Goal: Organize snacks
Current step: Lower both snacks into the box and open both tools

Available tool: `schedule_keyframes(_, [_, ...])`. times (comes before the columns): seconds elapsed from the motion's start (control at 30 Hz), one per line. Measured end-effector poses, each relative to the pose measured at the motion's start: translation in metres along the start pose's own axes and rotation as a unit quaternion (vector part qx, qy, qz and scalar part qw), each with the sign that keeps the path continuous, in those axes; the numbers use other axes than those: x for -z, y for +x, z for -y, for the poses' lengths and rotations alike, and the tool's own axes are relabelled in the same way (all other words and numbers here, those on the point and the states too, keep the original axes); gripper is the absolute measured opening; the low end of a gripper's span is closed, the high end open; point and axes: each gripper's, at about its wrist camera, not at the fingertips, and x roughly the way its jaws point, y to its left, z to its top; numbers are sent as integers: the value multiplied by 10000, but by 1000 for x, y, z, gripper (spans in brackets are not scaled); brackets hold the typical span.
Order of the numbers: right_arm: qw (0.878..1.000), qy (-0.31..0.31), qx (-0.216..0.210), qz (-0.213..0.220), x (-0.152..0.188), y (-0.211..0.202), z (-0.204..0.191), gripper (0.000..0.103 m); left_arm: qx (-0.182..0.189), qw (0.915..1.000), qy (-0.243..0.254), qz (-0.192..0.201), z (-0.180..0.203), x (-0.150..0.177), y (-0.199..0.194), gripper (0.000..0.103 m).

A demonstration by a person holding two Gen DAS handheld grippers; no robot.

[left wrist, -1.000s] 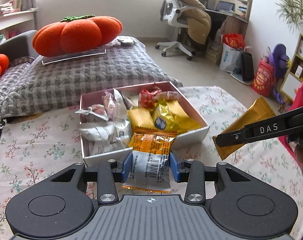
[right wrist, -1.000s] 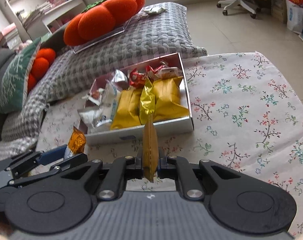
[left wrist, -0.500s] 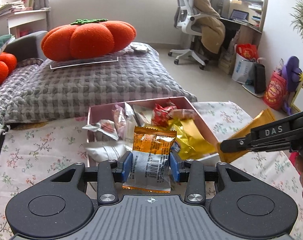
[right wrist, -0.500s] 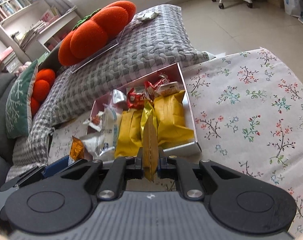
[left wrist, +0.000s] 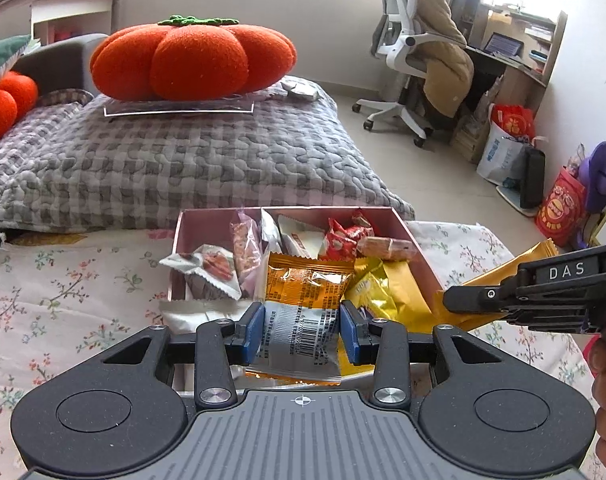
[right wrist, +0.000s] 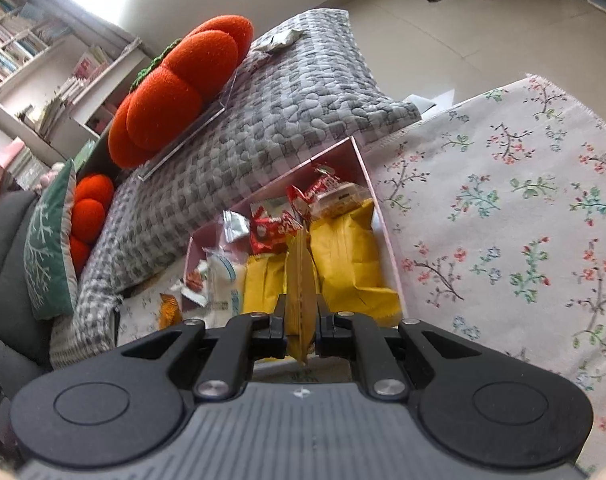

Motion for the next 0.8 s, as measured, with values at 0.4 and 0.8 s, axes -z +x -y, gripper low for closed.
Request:
schedule_keyframes(0.4, [9984,344,-432,126,-15,24,-1,10,85,9998,-174,-31,-5,-11,31,37])
schedule_keyframes(0.8, [9984,242,-490,141,-24,47,-17,13,96,9994,-319,17,-8,-18,47,38])
